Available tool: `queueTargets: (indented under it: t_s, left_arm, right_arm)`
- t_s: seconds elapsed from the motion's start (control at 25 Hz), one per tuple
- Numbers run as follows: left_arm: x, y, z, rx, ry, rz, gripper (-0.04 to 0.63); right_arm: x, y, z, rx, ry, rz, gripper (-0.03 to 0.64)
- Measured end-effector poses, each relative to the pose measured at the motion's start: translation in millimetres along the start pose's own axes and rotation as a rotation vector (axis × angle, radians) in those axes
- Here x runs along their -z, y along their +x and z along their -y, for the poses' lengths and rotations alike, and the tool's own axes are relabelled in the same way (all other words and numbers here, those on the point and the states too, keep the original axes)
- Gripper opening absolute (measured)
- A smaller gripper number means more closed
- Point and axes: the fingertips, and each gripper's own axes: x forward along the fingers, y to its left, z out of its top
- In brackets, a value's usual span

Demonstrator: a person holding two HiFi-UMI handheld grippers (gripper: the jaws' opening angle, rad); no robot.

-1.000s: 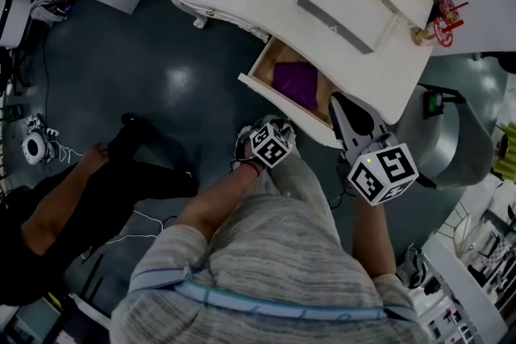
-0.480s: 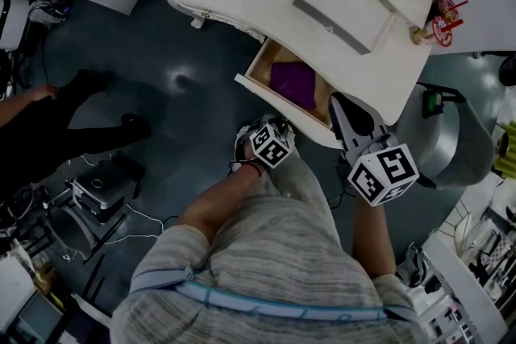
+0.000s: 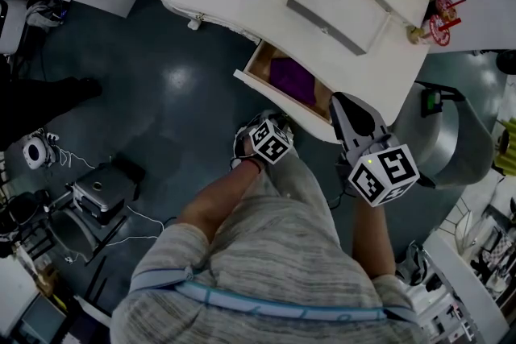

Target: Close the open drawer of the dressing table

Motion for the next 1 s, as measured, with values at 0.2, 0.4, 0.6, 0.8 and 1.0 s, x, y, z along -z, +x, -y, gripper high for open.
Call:
queueTargets:
  t_s: [0.2,0.4,0.6,0.8,1.0]
  left_arm:
    - [-11.6,4.5,-5.1,-0.003,0.010,0.006,0.100]
    - [-19.9,9.1,-9.8,-0.006,0.016,0.009,0.100]
    - [-34.3,14.2,-14.3,-0.016,0.018,0.017,0.100]
    - [-47.6,20.5,-21.3,-0.023,0.017,0.028,0.100]
    - [-64.0,26.9,-28.2,-0.032,0.020,0.039,0.100]
  right_arm:
    - [-1.7,-1.6,8.1,0.014,0.007,0.004,0.011]
    - [-2.5,-1.3,13.3,0.016,0.005,0.000,0.011]
    - [-4.3,-3.3,20.7,0.013,0.002,-0.006,0.011]
    - [-4.9,-4.7,28.4,0.020,0.004,-0.006,0.011]
    - [-4.7,-8.2,38.8,0.028,0.006,-0.012,0.011]
